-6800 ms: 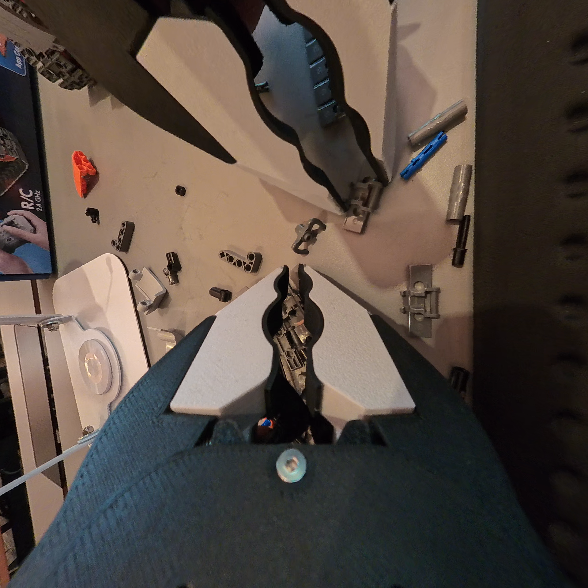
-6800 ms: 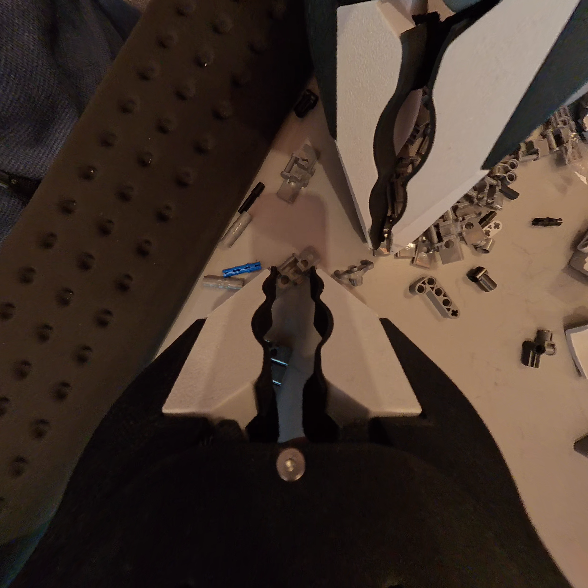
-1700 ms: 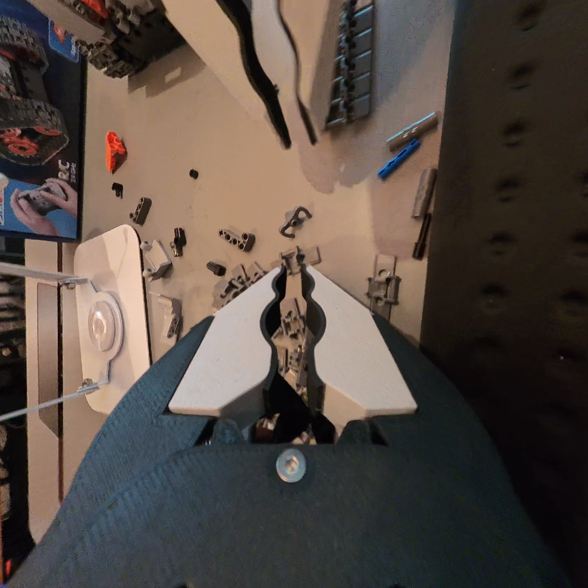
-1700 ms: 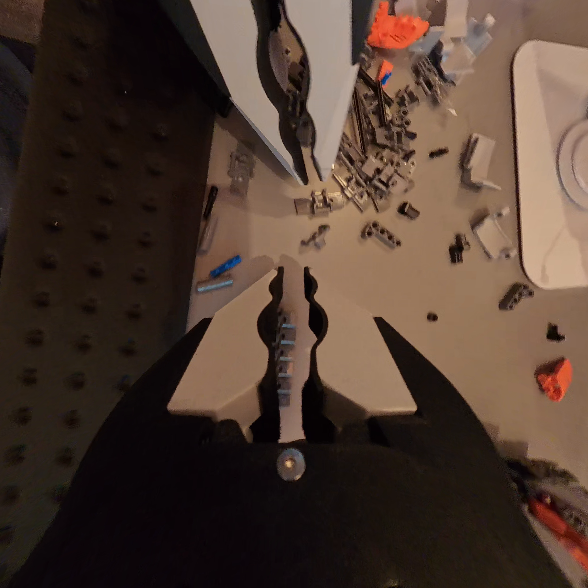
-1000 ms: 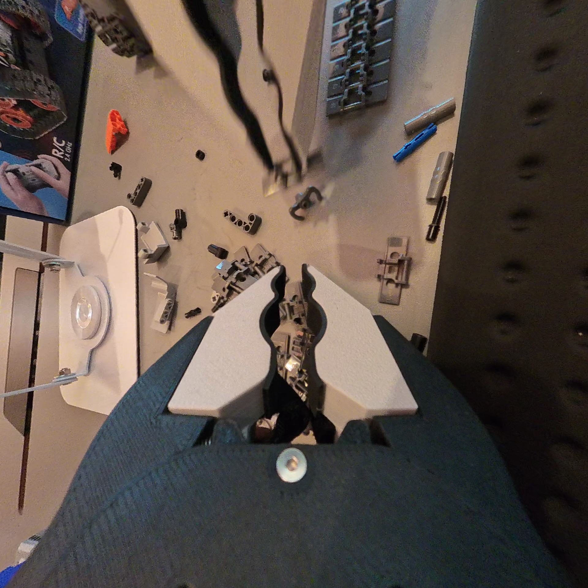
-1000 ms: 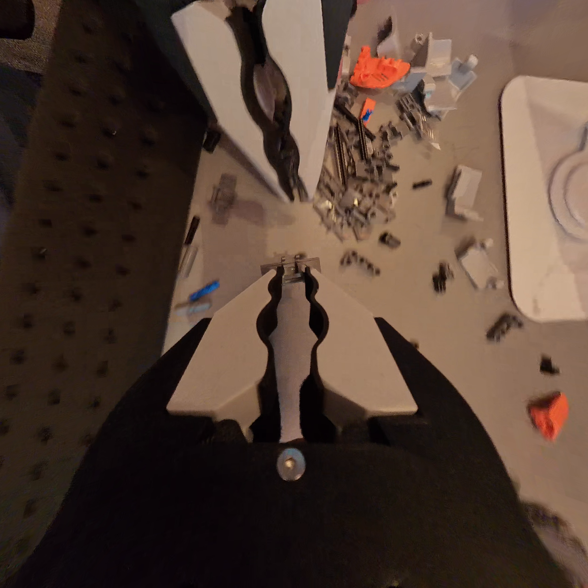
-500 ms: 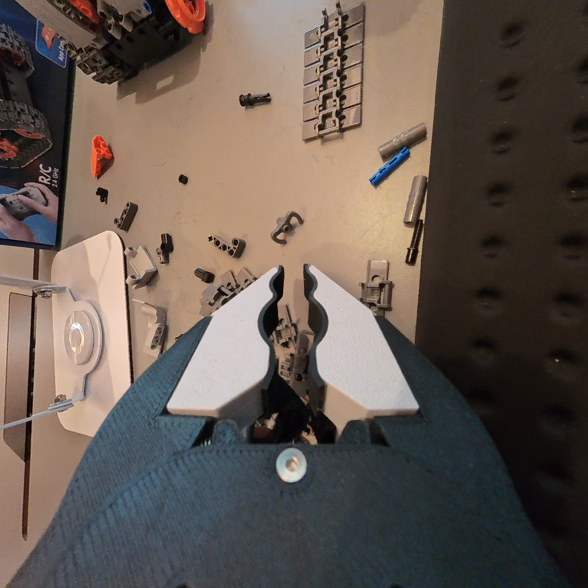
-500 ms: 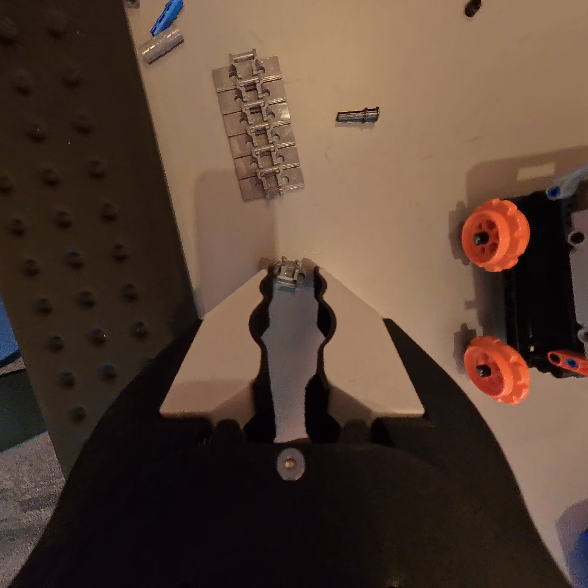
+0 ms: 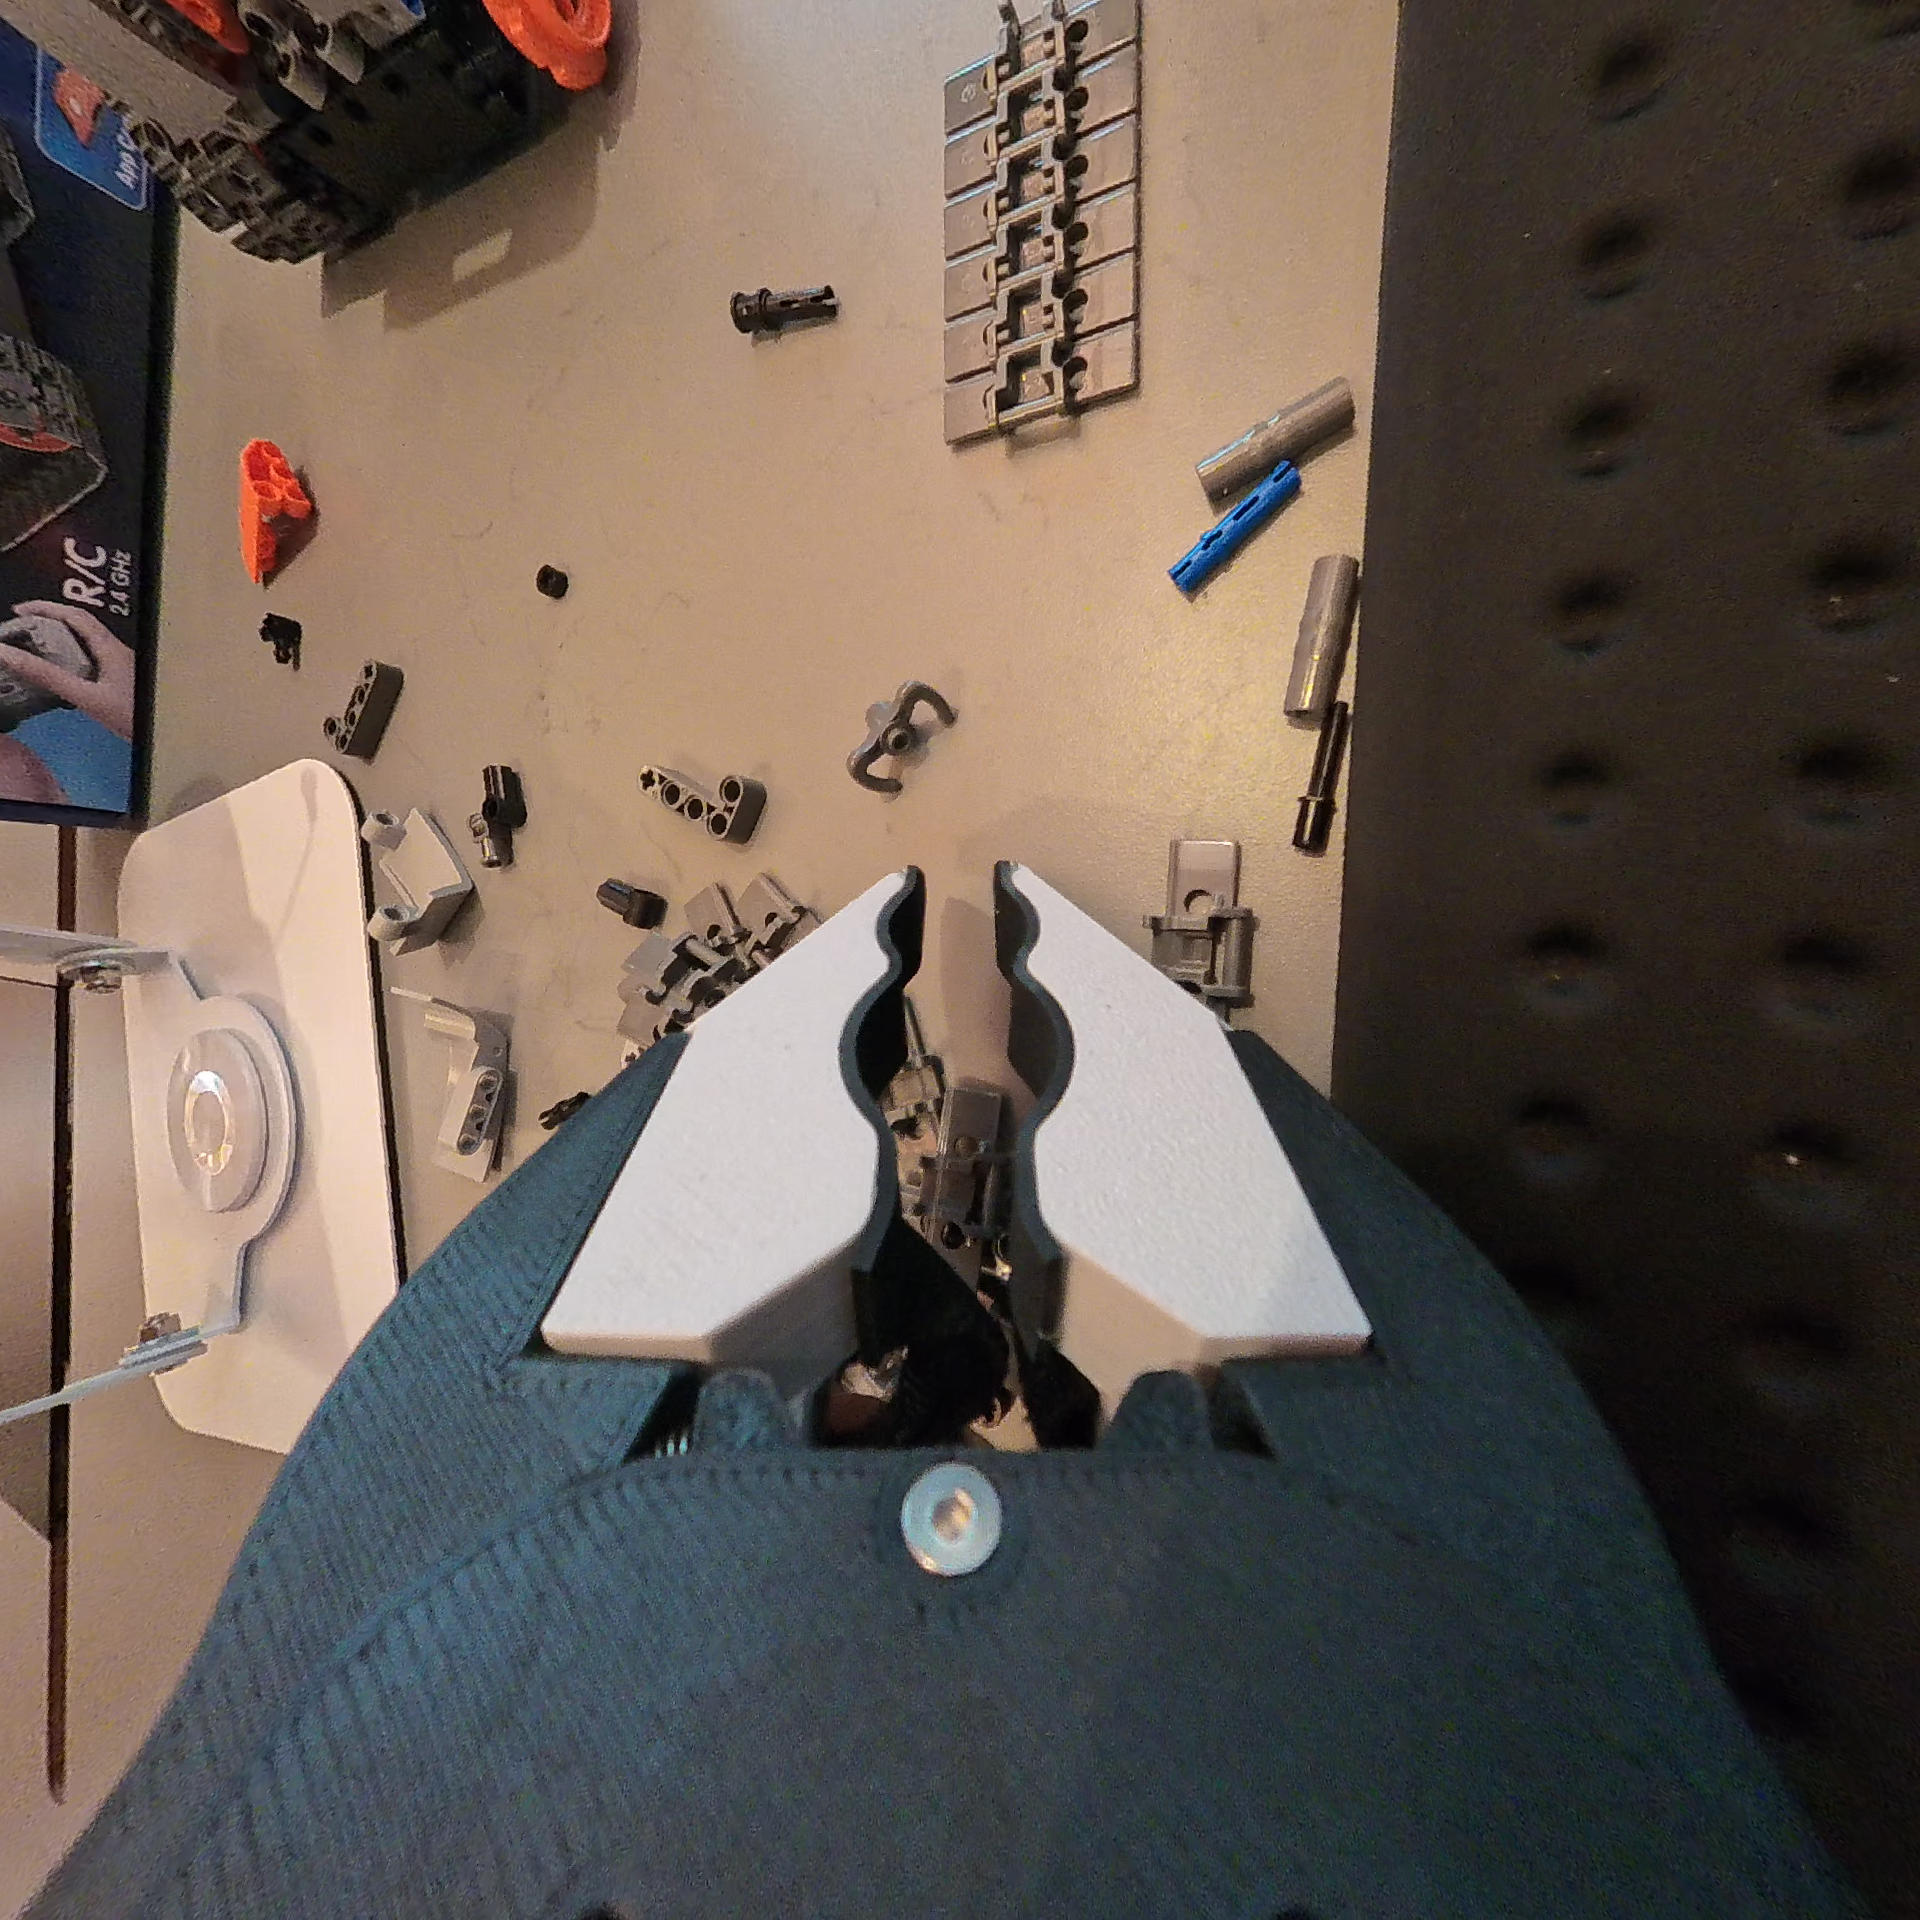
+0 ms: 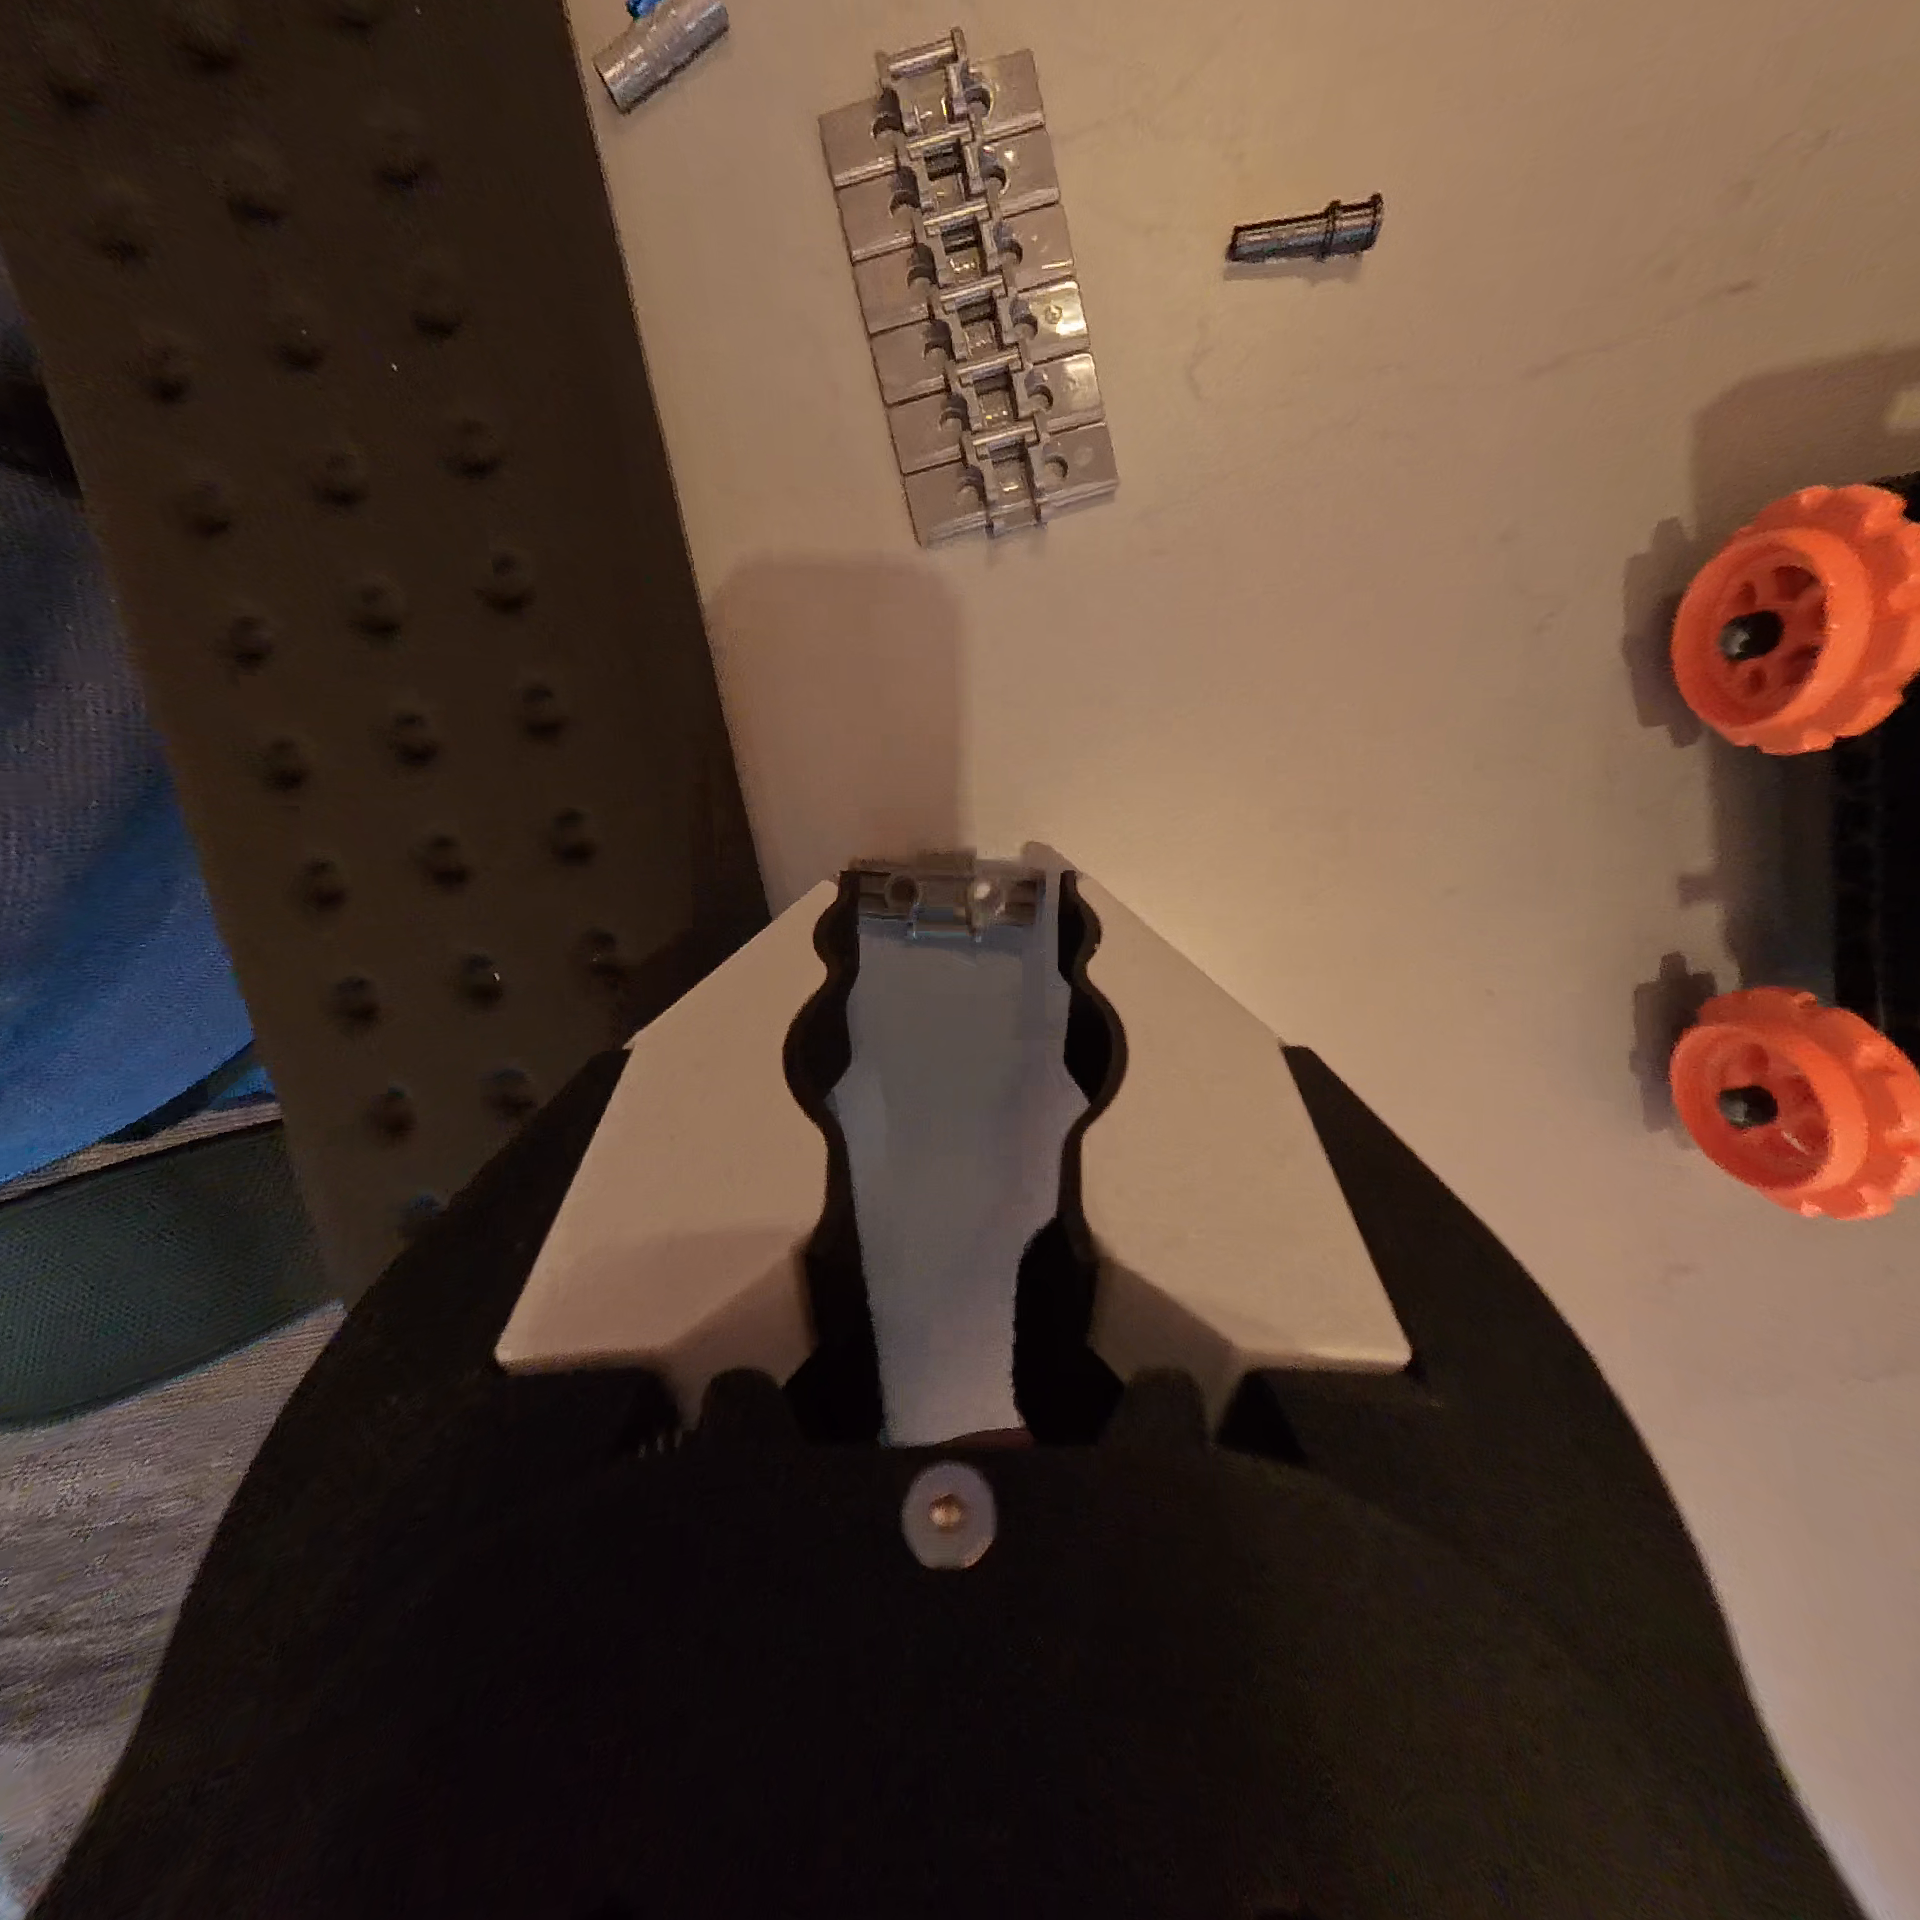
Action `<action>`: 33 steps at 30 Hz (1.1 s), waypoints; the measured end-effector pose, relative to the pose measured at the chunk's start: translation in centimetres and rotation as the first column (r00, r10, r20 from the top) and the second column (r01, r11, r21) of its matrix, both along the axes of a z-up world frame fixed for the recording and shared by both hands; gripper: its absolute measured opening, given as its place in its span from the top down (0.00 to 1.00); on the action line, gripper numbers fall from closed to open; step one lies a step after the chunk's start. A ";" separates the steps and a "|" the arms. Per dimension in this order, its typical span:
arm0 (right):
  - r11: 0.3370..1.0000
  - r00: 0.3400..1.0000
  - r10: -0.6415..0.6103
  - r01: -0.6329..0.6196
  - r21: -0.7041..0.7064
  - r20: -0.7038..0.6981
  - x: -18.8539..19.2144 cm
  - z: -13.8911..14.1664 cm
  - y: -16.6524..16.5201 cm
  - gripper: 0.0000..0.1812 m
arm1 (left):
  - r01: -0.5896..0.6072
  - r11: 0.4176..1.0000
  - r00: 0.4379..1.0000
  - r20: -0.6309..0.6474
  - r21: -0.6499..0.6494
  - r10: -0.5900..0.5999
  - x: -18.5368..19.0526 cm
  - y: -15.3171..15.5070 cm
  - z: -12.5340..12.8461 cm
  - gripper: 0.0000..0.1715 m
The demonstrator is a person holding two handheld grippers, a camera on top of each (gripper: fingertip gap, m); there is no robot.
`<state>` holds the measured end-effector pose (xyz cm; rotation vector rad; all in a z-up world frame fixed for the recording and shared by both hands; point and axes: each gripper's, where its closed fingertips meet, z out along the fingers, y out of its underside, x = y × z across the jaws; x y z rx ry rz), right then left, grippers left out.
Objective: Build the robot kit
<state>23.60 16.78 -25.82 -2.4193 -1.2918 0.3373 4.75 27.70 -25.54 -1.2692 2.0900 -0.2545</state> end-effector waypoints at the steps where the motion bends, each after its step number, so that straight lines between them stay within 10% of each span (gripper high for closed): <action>1: 1.000 1.000 0.002 -0.003 0.023 0.012 0.3 0.2 0.0 0.81 | 0.002 1.000 1.000 0.000 -0.001 -0.002 0.0 0.0 0.0 0.93; 26: 0.991 0.983 0.032 -0.055 0.122 0.179 0.2 -0.1 0.6 0.92 | 0.032 0.999 0.999 -0.014 0.015 -0.032 0.7 -0.9 -0.2 0.93; 33: 0.992 0.996 0.022 -0.032 0.120 0.084 -0.3 -0.1 0.9 0.95 | 0.103 0.993 0.982 0.157 0.051 -0.110 5.2 -3.5 3.0 0.91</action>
